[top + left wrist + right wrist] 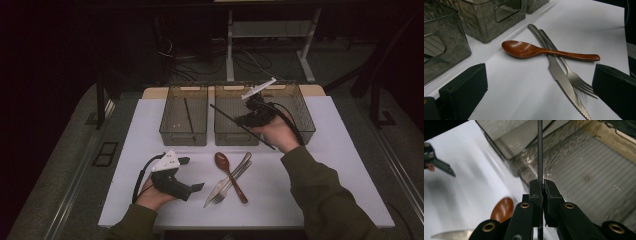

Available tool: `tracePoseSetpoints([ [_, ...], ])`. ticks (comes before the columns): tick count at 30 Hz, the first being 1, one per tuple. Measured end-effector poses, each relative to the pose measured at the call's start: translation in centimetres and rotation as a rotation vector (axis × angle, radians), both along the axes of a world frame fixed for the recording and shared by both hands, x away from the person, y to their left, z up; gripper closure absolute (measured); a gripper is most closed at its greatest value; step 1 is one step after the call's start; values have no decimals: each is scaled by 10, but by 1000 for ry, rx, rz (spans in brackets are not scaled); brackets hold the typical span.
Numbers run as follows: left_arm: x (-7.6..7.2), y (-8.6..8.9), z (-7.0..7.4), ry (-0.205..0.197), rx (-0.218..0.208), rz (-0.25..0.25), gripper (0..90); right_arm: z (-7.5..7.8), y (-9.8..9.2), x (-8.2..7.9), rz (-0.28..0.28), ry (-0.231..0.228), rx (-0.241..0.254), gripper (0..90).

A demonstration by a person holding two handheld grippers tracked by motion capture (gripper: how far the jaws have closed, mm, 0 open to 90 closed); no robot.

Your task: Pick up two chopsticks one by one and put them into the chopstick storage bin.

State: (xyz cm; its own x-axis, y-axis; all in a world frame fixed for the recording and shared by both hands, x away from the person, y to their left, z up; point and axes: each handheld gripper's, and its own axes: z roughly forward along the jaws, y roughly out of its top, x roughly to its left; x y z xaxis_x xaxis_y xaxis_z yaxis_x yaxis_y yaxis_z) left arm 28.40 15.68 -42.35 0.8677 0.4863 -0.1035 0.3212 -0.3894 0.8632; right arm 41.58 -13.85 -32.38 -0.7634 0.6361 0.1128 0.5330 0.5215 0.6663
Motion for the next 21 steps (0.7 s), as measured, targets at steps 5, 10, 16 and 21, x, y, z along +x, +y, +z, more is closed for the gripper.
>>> tracePoseSetpoints([
  [5, 0, 0, 0, -2, -7, 2, 0, 3, 23, 13, 6, 7, -10, 851],
  [10, 0, 0, 0, -5, -6, 0, 0, 5, 40, 27, 8, 23, -5, 851],
  [16, 1, 0, -1, -2, -1, -2, 0, 6, 63, 44, 2, 34, -7, 850],
  [21, 1, 0, -1, -4, -13, -3, 0, 3, 85, 58, -6, 42, -16, 850],
])
